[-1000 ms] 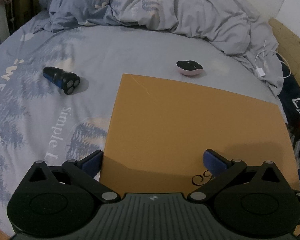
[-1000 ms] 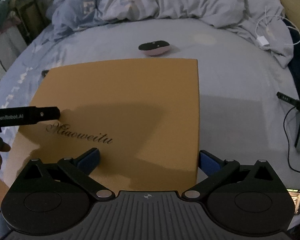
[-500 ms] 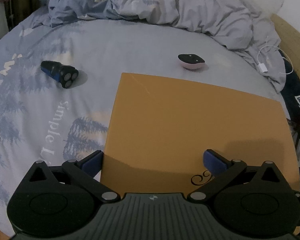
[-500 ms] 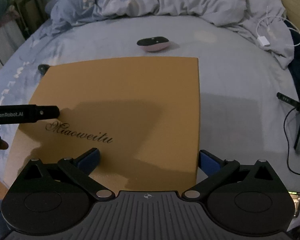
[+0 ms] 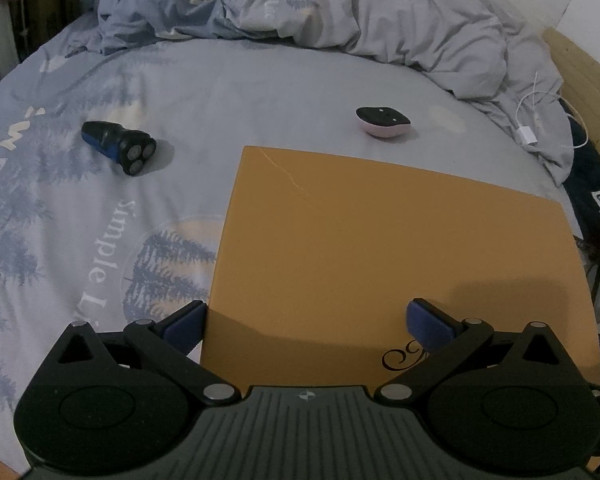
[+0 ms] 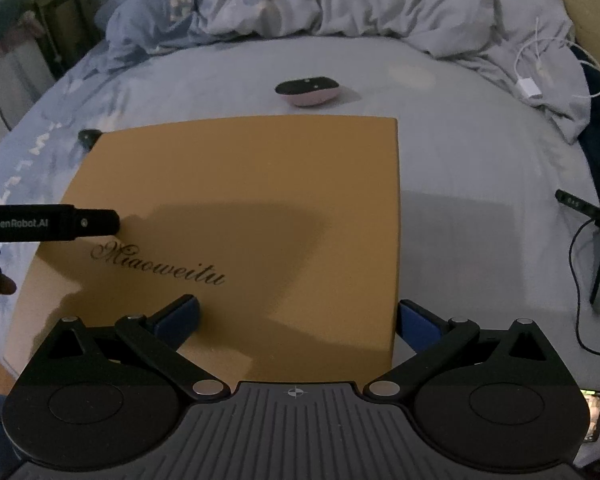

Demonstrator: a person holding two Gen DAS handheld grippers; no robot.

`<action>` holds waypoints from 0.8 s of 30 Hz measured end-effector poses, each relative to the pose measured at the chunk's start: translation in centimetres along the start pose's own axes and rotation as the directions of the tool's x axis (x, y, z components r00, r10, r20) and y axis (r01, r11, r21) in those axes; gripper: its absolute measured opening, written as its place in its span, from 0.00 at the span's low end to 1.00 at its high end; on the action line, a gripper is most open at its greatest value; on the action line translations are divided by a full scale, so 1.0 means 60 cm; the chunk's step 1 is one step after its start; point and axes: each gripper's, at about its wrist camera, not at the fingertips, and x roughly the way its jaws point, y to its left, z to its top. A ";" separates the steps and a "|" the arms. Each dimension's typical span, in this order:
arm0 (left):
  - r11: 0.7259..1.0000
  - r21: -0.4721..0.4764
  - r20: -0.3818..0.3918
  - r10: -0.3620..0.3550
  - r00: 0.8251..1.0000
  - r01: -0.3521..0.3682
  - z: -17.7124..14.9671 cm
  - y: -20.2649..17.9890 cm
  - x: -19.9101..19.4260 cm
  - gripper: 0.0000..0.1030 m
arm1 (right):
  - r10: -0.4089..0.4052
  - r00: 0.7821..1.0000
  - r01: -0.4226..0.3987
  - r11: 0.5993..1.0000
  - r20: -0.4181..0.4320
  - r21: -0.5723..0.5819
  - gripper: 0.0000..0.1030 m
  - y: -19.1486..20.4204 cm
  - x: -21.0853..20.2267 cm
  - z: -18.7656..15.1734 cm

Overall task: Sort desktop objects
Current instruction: 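Carry the lid with both grippers over the open box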

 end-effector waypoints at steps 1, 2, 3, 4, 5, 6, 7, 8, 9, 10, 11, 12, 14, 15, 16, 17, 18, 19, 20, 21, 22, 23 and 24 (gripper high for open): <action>1.000 0.014 0.000 0.007 1.000 -0.007 0.000 -0.004 -0.001 1.00 | 0.007 1.000 -0.007 1.000 -0.007 0.007 1.00 -0.004 0.003 -0.001; 1.000 0.027 0.001 0.013 1.000 -0.013 -0.001 -0.008 -0.002 1.00 | 0.014 1.000 -0.014 1.000 -0.013 0.014 1.00 -0.008 0.006 -0.001; 0.999 0.032 0.001 0.016 1.000 -0.016 -0.002 -0.009 -0.001 1.00 | 0.018 1.000 -0.018 1.000 -0.015 0.018 1.00 -0.010 0.008 -0.002; 0.999 0.035 0.001 0.019 1.000 -0.019 -0.002 -0.010 -0.001 1.00 | 0.021 1.000 -0.021 1.000 -0.016 0.022 1.00 -0.011 0.010 -0.003; 0.999 0.036 -0.001 0.020 1.000 -0.020 -0.002 -0.009 0.000 1.00 | 0.025 1.000 -0.025 0.999 -0.018 0.026 1.00 -0.013 0.012 -0.003; 0.999 0.036 -0.002 0.022 1.000 -0.022 -0.001 -0.009 0.001 1.00 | 0.025 1.000 -0.024 0.999 -0.019 0.028 1.00 -0.013 0.013 -0.004; 0.999 0.036 -0.002 0.024 1.000 -0.024 -0.001 -0.009 0.002 1.00 | 0.023 1.000 -0.023 0.999 -0.021 0.029 1.00 -0.012 0.014 -0.003; 0.999 0.037 -0.001 0.026 1.000 -0.026 -0.001 -0.010 0.003 1.00 | 0.022 0.999 -0.022 0.999 -0.023 0.031 1.00 -0.011 0.015 -0.003; 0.999 0.038 0.000 0.029 1.000 -0.029 -0.001 -0.010 0.003 1.00 | 0.024 0.999 -0.023 0.999 -0.024 0.032 1.00 -0.012 0.017 -0.003; 0.999 0.039 0.001 0.031 1.000 -0.031 -0.001 -0.012 0.004 1.00 | 0.026 0.999 -0.025 0.999 -0.026 0.034 1.00 -0.012 0.018 -0.003; 0.999 0.040 0.001 0.034 0.999 -0.034 -0.001 -0.013 0.004 1.00 | 0.027 0.999 -0.026 0.999 -0.028 0.036 1.00 -0.013 0.019 -0.003; 0.999 0.042 0.001 0.036 0.999 -0.036 0.000 -0.013 0.005 1.00 | 0.027 0.999 -0.026 0.999 -0.028 0.036 1.00 -0.013 0.020 -0.003; 0.998 0.043 0.000 0.039 0.999 -0.039 0.000 -0.014 0.007 1.00 | 0.027 0.999 -0.026 0.999 -0.028 0.037 1.00 -0.013 0.022 -0.003; 0.998 0.044 -0.001 0.040 0.999 -0.040 0.000 -0.014 0.008 1.00 | 0.027 0.999 -0.026 0.999 -0.028 0.037 1.00 -0.013 0.023 -0.003; 0.998 0.043 -0.002 0.040 0.999 -0.040 -0.001 -0.013 0.010 1.00 | 0.028 0.999 -0.026 0.999 -0.031 0.038 1.00 -0.013 0.024 -0.003; 0.998 0.044 -0.002 0.040 0.999 -0.040 -0.001 -0.013 0.011 1.00 | 0.028 0.999 -0.027 0.999 -0.033 0.039 1.00 -0.014 0.026 -0.002; 0.998 0.045 -0.003 0.041 0.999 -0.041 -0.001 -0.013 0.013 1.00 | 0.029 0.999 -0.027 0.999 -0.036 0.040 1.00 -0.014 0.027 -0.002; 0.998 0.045 -0.004 0.042 0.999 -0.042 -0.001 -0.013 0.014 1.00 | 0.029 0.999 -0.028 0.999 -0.038 0.041 1.00 -0.015 0.029 -0.001; 0.998 0.045 -0.006 0.043 0.999 -0.043 0.000 -0.012 0.016 1.00 | 0.030 0.999 -0.028 0.999 -0.041 0.042 1.00 -0.015 0.031 -0.001; 0.998 0.045 -0.008 0.044 0.999 -0.043 0.000 -0.012 0.018 1.00 | 0.030 0.999 -0.028 0.999 -0.043 0.043 1.00 -0.015 0.032 0.000; 0.998 0.047 -0.009 0.045 0.999 -0.044 0.000 -0.012 0.019 1.00 | 0.029 0.999 -0.027 0.999 -0.046 0.045 1.00 -0.015 0.034 0.000; 0.998 0.048 -0.009 0.046 0.999 -0.045 -0.001 -0.011 0.021 1.00 | 0.028 0.998 -0.026 0.999 -0.049 0.046 1.00 -0.015 0.037 0.000; 0.998 0.050 -0.009 0.046 0.999 -0.046 -0.001 -0.011 0.022 1.00 | 0.026 0.998 -0.024 0.999 -0.053 0.048 1.00 -0.015 0.039 0.000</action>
